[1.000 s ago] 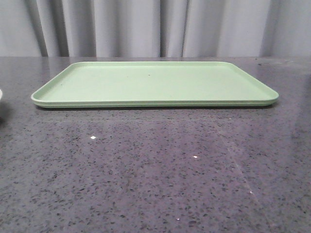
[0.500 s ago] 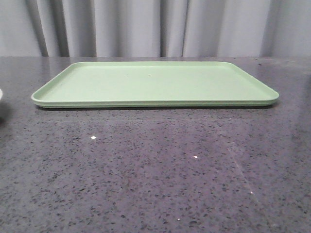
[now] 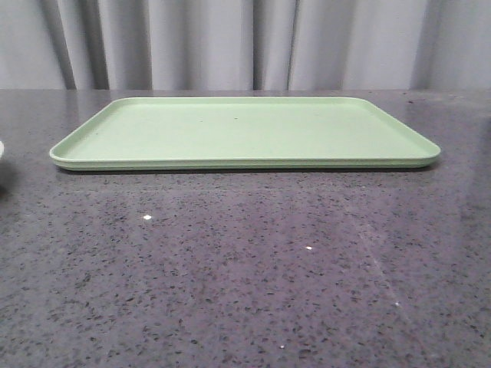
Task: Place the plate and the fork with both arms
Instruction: 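Grasp the rim of the white plate with the left gripper, then lift the plate with the left gripper and carry it over the tray, then lower the plate onto the green tray and open the left gripper, then raise the left gripper away from the plate, then lower the right gripper onto the yellow fork on the plate, then close the right gripper on the fork and lift it, then move the fork beside the plate and lower it onto the tray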
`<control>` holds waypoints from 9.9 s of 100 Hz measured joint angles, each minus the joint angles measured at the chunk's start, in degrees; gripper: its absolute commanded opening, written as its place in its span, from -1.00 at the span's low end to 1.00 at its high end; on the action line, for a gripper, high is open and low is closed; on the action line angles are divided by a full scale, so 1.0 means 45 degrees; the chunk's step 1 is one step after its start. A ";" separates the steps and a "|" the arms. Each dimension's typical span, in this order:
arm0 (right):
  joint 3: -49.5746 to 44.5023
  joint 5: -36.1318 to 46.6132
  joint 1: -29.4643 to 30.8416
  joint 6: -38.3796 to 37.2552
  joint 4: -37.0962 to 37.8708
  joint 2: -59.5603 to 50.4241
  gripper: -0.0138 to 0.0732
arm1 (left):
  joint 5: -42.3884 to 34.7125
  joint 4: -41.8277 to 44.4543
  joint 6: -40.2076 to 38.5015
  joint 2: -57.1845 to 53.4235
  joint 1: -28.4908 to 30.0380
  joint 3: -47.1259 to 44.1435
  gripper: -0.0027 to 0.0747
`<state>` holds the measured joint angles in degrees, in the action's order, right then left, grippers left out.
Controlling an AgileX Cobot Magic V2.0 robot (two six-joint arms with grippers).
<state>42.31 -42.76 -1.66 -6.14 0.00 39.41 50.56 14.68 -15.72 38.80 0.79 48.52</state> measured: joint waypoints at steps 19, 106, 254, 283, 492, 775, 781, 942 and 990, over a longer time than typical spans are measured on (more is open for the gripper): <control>0.0576 -0.0258 0.0000 0.0000 0.0000 0.0494 0.33 | 0.0422 0.0283 -0.0228 0.1735 0.0050 0.0435 0.47; 0.0625 -0.0507 -0.0564 0.0000 0.0000 0.0540 0.33 | 0.0092 -0.1557 0.2367 0.7917 0.2655 0.0462 0.29; 0.0625 -0.0577 -0.0564 0.0000 -0.0067 0.0540 0.33 | 0.0866 -0.5444 0.4297 0.7024 0.4651 0.1384 -0.98; 0.0625 -0.0577 -0.0564 0.0000 -0.0067 0.0540 0.33 | 0.0414 -0.7268 0.5148 0.6448 0.5238 0.1534 -0.98; 0.0625 -0.0687 -0.0564 0.0000 -0.0067 0.0540 0.31 | -0.2127 -1.3610 0.6564 1.4401 -0.2387 0.6700 -0.20; 1.5793 -0.4684 -0.6570 -0.3846 -0.0959 1.7712 0.31 | -0.3762 -0.9559 0.6494 0.1759 -0.2387 -0.0748 -0.15; 1.5821 -0.4656 -0.6570 -0.3938 -0.0961 1.7737 0.31 | -0.3762 -0.9559 0.6494 0.1759 -0.2387 -0.0748 -0.15; 1.7884 -0.6167 -0.5792 -0.4063 -0.1125 1.8376 -0.77 | -0.3646 -0.9559 0.6494 0.1759 -0.2387 -0.0748 -0.15; 1.7998 -0.6363 -0.4882 -0.3370 0.0247 1.7860 -0.77 | -0.3617 -0.9550 0.6494 0.1759 -0.2387 -0.0748 -0.15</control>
<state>123.30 -71.40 -23.62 -21.31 1.11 119.78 34.28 -28.29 13.50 46.71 -9.95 45.16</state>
